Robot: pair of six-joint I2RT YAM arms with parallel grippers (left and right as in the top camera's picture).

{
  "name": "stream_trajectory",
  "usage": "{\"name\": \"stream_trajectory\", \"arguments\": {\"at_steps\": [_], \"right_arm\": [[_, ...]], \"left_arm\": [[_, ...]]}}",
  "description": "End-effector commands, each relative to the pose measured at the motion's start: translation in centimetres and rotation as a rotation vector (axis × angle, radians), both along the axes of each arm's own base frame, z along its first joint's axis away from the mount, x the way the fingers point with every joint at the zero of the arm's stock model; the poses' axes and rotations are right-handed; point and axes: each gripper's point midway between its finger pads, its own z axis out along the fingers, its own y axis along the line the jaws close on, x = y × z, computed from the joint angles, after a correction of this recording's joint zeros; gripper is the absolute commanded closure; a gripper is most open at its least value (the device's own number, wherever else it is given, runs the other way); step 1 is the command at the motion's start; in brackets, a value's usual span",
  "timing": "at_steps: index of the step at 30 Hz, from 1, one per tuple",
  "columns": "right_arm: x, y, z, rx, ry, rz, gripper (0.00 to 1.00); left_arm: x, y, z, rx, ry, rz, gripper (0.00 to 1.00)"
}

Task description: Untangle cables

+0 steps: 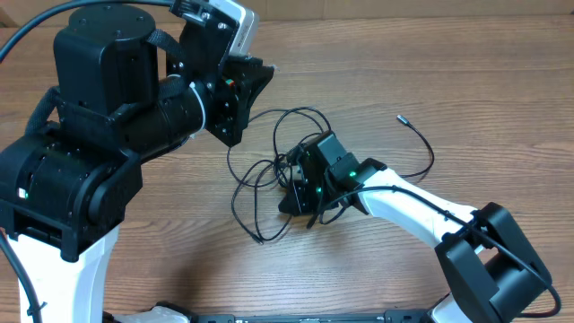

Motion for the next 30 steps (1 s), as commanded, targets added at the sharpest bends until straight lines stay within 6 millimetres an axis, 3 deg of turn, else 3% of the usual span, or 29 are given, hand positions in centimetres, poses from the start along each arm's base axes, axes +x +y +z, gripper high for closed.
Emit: {"name": "stream_trajectory", "arguments": {"at_steps": [1, 8, 13, 20, 24, 30], "right_arm": [[2.8, 1.8, 5.1, 0.133, -0.088, 0.048, 0.96], [6.1, 1.5, 14.6, 0.120, -0.271, 0.087, 0.96], [8.6, -0.5, 20.2, 0.049, -0.373, 0.000, 0.96], [12.0, -3.1, 28.5, 0.114, -0.540, -0.102, 0.96], [13.2, -5.1, 31.8, 0.133, -0.607, -0.158, 0.96], [13.8, -6.5, 34.2, 0.148, -0.656, -0.197, 0.96]], "left_arm": [[-0.6, 0.2, 0.8, -0.008, -0.019, -0.005, 0.83], [-0.6, 0.2, 0.3, 0.011, -0.012, -0.013, 0.83], [-0.7, 0.2, -0.8, 0.030, 0.032, -0.014, 0.83], [-0.5, 0.1, -3.3, 0.090, 0.110, -0.032, 0.82], [-0.7, -0.3, -4.8, 0.144, 0.130, -0.096, 0.78], [-1.0, -2.2, -6.2, 0.135, 0.152, -0.219, 0.77]]}}
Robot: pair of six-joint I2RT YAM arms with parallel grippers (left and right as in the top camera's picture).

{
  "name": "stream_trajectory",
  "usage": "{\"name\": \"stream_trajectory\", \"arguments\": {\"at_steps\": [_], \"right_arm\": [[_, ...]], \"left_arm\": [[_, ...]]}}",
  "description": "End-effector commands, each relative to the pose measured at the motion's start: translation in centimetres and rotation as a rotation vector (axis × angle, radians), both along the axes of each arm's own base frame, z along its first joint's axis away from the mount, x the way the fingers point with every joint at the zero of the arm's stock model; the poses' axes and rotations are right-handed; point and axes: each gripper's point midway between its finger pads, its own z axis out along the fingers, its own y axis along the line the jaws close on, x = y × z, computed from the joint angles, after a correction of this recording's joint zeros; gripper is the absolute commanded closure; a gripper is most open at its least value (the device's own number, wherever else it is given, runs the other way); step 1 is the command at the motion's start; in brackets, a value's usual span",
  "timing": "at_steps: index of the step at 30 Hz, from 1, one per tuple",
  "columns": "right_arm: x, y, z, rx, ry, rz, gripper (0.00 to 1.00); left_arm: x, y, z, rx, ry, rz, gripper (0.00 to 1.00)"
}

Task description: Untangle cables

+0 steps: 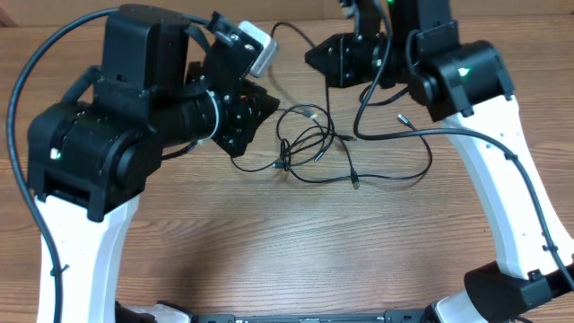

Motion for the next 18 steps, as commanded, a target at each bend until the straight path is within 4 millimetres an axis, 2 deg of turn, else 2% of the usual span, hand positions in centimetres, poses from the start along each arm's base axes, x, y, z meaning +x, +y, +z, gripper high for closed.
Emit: {"name": "stream_trajectory", "arguments": {"at_steps": [1, 5, 9, 11, 15, 18], "right_arm": [[-0.5, -0.6, 3.5, 0.028, -0.091, -0.010, 0.96], [-0.3, -1.2, 5.7, 0.051, -0.143, -0.027, 0.96], [0.2, -2.8, 8.0, 0.096, -0.165, -0.084, 0.96], [0.3, -3.6, 9.0, 0.116, -0.182, -0.091, 0.96], [0.3, -5.3, 10.6, 0.189, -0.163, -0.103, 0.96], [-0.3, -5.7, 11.7, 0.277, -0.130, -0.053, 0.96]], "left_arm": [[-0.3, -1.6, -1.1, -0.010, 0.007, -0.105, 0.77], [0.8, -3.0, -4.9, 0.009, 0.071, -0.129, 0.75], [2.0, -4.7, -10.2, 0.024, 0.144, -0.142, 0.74], [2.7, -5.2, -12.2, 0.014, 0.166, -0.130, 0.73], [3.1, -6.2, -13.9, -0.026, 0.168, -0.163, 0.69], [3.8, -6.5, -14.8, -0.035, 0.145, -0.164, 0.67]]}}
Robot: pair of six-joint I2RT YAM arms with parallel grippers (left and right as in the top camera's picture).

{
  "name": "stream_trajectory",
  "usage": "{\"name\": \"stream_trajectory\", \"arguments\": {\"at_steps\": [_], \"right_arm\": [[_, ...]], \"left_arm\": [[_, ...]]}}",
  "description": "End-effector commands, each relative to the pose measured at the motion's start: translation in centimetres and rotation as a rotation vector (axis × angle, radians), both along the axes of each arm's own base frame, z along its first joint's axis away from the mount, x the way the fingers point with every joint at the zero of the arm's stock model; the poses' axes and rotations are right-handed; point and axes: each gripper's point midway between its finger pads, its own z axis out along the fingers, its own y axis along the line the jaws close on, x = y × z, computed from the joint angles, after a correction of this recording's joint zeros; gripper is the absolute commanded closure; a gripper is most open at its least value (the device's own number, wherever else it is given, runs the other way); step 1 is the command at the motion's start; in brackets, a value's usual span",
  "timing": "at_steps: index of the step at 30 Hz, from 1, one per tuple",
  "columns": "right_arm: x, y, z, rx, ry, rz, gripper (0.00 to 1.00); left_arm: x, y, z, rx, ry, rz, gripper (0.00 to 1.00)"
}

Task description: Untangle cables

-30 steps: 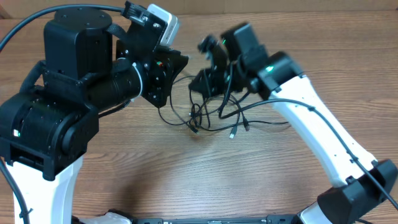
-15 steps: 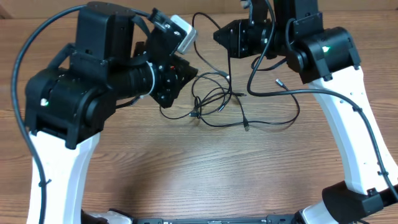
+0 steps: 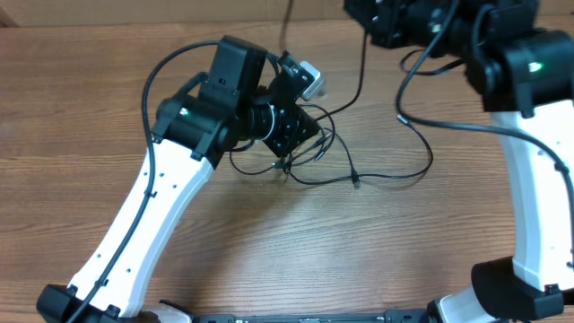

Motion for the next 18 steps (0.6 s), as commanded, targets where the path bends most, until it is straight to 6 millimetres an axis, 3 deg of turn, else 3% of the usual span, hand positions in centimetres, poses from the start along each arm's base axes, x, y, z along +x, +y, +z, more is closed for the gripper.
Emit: {"name": "stream_trajectory", "arguments": {"at_steps": [1, 7, 10, 15, 16, 18], "right_arm": [[-2.5, 0.1, 3.6, 0.134, -0.011, 0.105, 0.96], [-5.1, 1.3, 6.1, 0.271, 0.022, 0.285, 0.96], [-6.6, 1.9, 7.5, 0.323, 0.021, 0.385, 0.96], [-9.0, 2.4, 10.3, 0.398, 0.025, 0.537, 0.96], [-9.5, 2.5, 10.9, 0.407, 0.025, 0.564, 0.96], [-10.1, 2.5, 11.8, 0.415, 0.013, 0.601, 0.96]], "left_arm": [[-0.1, -0.7, -0.3, -0.043, -0.004, -0.020, 0.67], [0.4, -1.6, -1.1, -0.056, -0.038, -0.033, 0.65], [0.5, -1.8, -1.2, -0.051, -0.050, -0.040, 0.73], [1.3, -1.8, -2.1, -0.035, -0.058, -0.025, 0.65], [1.6, -2.0, -2.5, -0.035, -0.053, -0.023, 0.67], [1.9, -2.2, -3.2, -0.034, -0.032, -0.013, 0.96]]}}
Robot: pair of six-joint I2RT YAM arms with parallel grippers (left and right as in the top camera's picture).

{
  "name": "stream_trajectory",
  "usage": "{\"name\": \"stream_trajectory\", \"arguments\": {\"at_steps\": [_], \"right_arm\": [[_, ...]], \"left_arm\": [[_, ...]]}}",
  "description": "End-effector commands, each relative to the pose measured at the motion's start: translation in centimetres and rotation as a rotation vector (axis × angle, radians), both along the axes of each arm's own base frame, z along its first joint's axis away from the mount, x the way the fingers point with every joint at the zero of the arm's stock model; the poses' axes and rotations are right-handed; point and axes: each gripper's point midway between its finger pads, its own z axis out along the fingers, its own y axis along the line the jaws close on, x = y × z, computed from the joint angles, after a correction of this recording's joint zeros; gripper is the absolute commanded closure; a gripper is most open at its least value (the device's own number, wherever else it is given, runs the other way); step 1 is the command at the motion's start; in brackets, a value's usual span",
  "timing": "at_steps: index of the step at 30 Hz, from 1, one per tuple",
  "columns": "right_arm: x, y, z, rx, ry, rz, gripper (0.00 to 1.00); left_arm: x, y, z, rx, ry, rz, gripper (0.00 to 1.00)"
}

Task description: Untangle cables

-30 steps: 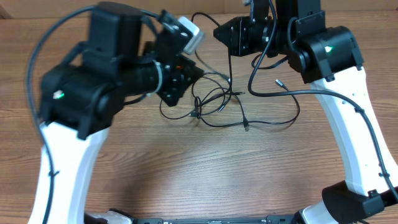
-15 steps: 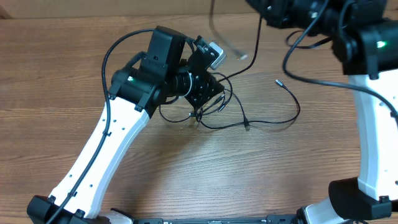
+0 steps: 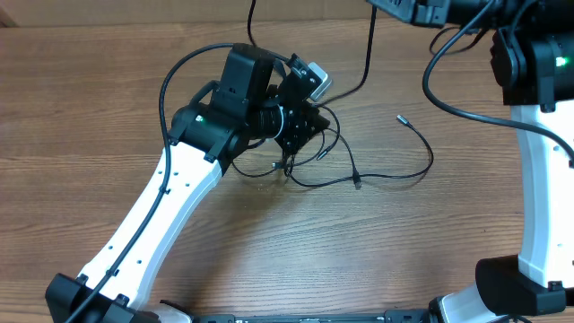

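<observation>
A thin black cable lies in a tangle (image 3: 314, 151) at the table's middle. A loose length (image 3: 421, 166) arcs right from it and ends in a small plug (image 3: 401, 117). My left gripper (image 3: 296, 142) is down on the tangle's left side; its fingertips are hidden under the wrist, so its state does not show. My right gripper (image 3: 401, 8) is at the top edge, mostly cut off. One strand (image 3: 366, 63) rises from the tangle to it, and another strand (image 3: 251, 13) runs up out of frame.
The wooden table (image 3: 287, 260) fills the view. The left arm's white link (image 3: 152, 215) crosses from the bottom left. The right arm's white link (image 3: 543, 188) stands along the right edge, with its own supply cable (image 3: 448, 99) looping near it.
The left gripper has shifted slightly right and up on the tangle. The right gripper has moved further up and right, now almost out of view, and the raised strand runs straighter.
The right gripper was first low on the tangle while the left arm was held high at the left. Then the right gripper was raised at the back with a strand, and the cable lay spread out. The left gripper then came down onto the tangle and stays there.
</observation>
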Motion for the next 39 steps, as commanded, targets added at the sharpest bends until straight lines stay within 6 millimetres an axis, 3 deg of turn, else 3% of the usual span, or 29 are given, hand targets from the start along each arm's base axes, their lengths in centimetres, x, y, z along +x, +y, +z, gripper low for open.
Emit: {"name": "stream_trajectory", "arguments": {"at_steps": [1, 4, 7, 11, 19, 22, 25, 30, 36, 37, 38, 39], "right_arm": [[-4.2, 0.0, 2.6, 0.025, 0.035, 0.139, 0.96], [-4.3, -0.4, 3.8, 0.036, -0.041, 0.136, 0.96], [-3.7, -2.3, 5.1, 0.048, -0.114, 0.080, 0.96], [-1.8, -7.3, 6.4, 0.047, -0.177, -0.070, 0.96], [0.8, -18.4, 5.4, 0.000, -0.147, -0.351, 0.96], [1.0, -21.3, 5.3, -0.005, -0.145, -0.432, 0.96], [0.8, -22.3, 5.1, -0.014, -0.136, -0.450, 0.96], [1.3, -22.4, 3.8, -0.018, -0.104, -0.442, 0.96], [3.3, -23.6, -0.2, -0.022, -0.022, -0.474, 0.96], [3.5, -23.8, -1.0, -0.023, -0.002, -0.476, 0.93], [3.8, -23.9, -2.1, -0.024, 0.022, -0.475, 0.68], [4.0, -24.0, -3.0, -0.026, 0.039, -0.473, 0.17]], "left_arm": [[0.6, -0.6, -2.3, 0.017, 0.059, 0.013, 0.96], [0.8, -0.7, -3.3, 0.021, 0.100, 0.029, 0.95], [0.7, -0.4, -4.2, 0.049, 0.122, 0.040, 0.96], [0.8, 0.3, -4.8, 0.089, 0.130, 0.065, 0.95], [0.8, 0.3, -4.8, 0.088, 0.130, 0.067, 0.96], [0.8, 0.4, -4.8, 0.088, 0.132, 0.068, 0.96], [0.9, 0.3, -4.7, 0.072, 0.155, 0.092, 0.96], [0.7, -0.3, -2.1, 0.007, 0.160, 0.088, 0.96], [0.3, 0.4, 4.8, 0.000, 0.077, 0.097, 0.96], [0.3, 0.7, 6.0, 0.002, 0.057, 0.107, 0.96], [0.3, 1.1, 7.3, 0.006, 0.030, 0.122, 0.96], [0.4, 1.4, 8.7, 0.010, -0.008, 0.131, 0.96]]}}
